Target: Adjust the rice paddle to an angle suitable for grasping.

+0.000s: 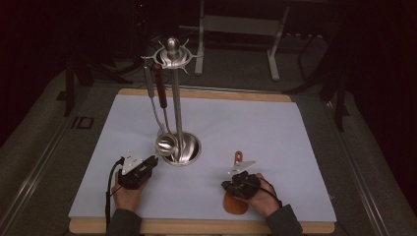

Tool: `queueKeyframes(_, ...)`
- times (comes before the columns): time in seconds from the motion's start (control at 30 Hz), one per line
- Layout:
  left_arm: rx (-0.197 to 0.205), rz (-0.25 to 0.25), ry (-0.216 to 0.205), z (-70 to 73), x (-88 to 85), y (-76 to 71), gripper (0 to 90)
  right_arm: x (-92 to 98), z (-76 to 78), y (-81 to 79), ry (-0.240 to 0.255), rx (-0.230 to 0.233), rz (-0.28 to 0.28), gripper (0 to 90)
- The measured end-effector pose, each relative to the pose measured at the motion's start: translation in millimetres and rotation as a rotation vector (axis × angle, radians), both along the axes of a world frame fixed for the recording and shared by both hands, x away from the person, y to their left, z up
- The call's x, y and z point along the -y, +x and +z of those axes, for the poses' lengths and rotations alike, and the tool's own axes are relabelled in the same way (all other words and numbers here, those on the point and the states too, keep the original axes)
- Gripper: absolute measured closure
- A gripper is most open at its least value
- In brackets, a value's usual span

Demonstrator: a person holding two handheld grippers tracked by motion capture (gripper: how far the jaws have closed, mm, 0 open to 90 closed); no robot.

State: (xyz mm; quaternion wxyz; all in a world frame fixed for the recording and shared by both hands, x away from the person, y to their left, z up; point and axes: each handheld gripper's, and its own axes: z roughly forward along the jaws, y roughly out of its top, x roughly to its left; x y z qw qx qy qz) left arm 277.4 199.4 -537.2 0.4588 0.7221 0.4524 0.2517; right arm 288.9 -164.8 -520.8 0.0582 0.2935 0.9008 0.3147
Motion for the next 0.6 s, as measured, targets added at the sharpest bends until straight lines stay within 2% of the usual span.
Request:
queueKeyframes(0.17,-0.003,0.0,0.003,-0.2,0.5,0.6,79.5,21.0,1.7,-4.6,-0.008,-0.01,-0.019,86.4)
queueKeyframes(0.37,-0.002,0.0,0.002,-0.2,0.4,0.7,79.5,33.4,3.4,-10.1,-0.024,-0.012,-0.022,86.5)
queueKeyframes(0.43,-0.002,-0.001,0.002,-0.1,0.3,0.8,79.4,42.5,5.0,-10.0,-0.032,-0.006,-0.047,85.5)
queueKeyframes(0.6,-0.003,-0.001,0.001,-0.2,0.4,1.0,79.4,60.6,13.2,-5.4,0.018,0.018,-0.141,72.0)
